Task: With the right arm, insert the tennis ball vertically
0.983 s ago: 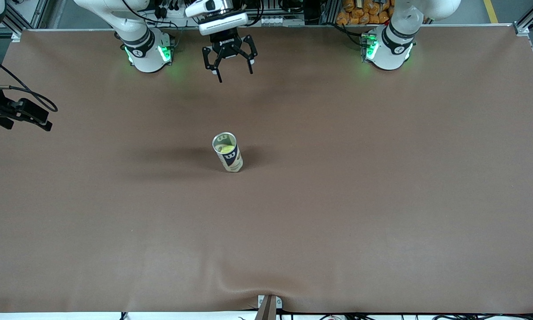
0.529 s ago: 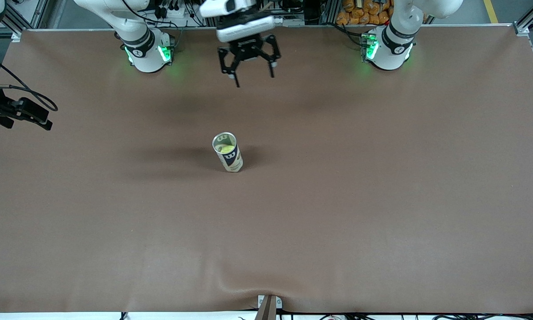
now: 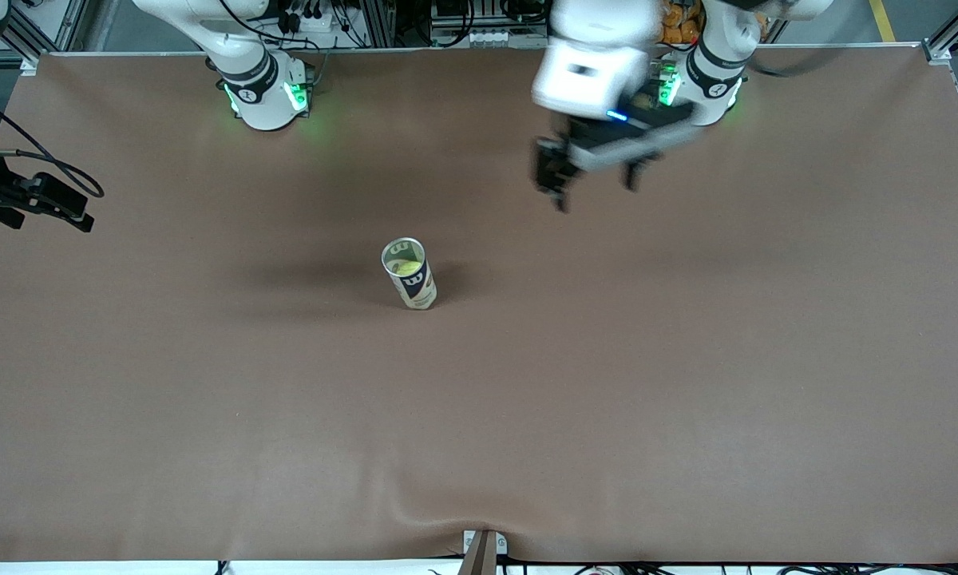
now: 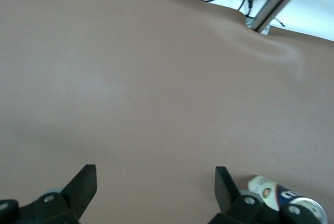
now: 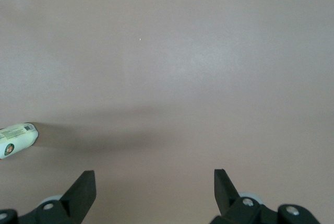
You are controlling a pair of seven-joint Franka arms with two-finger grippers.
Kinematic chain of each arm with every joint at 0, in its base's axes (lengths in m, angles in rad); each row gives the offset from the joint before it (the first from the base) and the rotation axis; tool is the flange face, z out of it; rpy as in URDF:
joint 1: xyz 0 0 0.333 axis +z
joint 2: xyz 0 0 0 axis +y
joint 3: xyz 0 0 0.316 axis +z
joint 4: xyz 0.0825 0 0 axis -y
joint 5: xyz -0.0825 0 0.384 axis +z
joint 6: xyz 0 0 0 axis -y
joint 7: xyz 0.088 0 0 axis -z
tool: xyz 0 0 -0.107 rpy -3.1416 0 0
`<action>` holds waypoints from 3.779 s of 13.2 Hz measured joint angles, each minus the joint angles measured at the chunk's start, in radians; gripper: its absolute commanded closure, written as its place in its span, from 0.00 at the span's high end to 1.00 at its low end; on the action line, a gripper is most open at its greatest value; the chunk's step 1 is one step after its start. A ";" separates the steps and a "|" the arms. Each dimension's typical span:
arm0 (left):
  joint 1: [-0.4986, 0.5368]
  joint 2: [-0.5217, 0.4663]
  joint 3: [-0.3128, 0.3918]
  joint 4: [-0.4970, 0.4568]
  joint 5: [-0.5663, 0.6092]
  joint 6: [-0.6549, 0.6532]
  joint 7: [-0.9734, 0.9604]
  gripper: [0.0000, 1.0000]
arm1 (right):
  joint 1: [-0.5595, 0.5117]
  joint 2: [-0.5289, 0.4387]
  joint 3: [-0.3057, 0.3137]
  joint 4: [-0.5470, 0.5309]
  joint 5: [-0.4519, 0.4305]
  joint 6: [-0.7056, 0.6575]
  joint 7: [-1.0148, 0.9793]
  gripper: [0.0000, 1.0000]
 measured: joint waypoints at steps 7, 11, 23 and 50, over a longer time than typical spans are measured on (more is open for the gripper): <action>0.354 -0.031 0.003 -0.002 -0.184 0.001 0.397 1.00 | 0.000 -0.001 0.001 -0.001 0.000 0.000 0.000 1.00; 0.494 -0.032 0.003 -0.005 -0.232 -0.021 0.585 1.00 | 0.000 -0.001 0.002 -0.001 0.000 0.000 0.000 1.00; 0.244 -0.159 0.447 -0.078 -0.240 -0.178 0.990 1.00 | 0.000 -0.001 0.002 -0.002 0.000 -0.010 0.000 1.00; 0.210 -0.266 0.411 -0.230 -0.302 -0.187 0.990 1.00 | 0.000 -0.042 0.000 -0.027 -0.004 -0.011 -0.037 1.00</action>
